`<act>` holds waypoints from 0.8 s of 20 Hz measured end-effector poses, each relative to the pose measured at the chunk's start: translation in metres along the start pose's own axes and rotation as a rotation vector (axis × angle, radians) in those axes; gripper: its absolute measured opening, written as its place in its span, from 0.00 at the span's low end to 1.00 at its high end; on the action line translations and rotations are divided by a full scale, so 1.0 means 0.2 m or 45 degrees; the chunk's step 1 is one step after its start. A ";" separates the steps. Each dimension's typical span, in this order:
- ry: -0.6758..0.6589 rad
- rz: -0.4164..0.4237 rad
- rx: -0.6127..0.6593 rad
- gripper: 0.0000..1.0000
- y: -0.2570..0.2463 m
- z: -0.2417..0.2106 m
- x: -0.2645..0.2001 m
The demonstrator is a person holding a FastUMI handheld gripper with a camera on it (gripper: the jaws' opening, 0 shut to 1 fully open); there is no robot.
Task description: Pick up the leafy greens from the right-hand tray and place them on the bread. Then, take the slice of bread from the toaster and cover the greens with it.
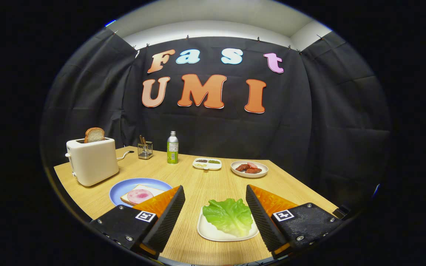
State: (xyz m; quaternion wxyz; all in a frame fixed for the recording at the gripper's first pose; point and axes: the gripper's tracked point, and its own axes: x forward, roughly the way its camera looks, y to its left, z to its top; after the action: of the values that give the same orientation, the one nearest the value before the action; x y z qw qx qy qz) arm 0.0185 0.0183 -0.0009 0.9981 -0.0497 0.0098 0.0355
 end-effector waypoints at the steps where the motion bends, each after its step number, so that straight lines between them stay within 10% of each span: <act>1: 0.000 0.005 0.015 0.99 0.00 0.00 0.00; 16: 0.037 -0.054 0.061 0.99 -0.12 -0.04 0.04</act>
State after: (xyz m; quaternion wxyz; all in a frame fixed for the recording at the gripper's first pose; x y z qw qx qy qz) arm 0.0290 -0.0053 -0.0067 0.9993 -0.0266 0.0239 0.0134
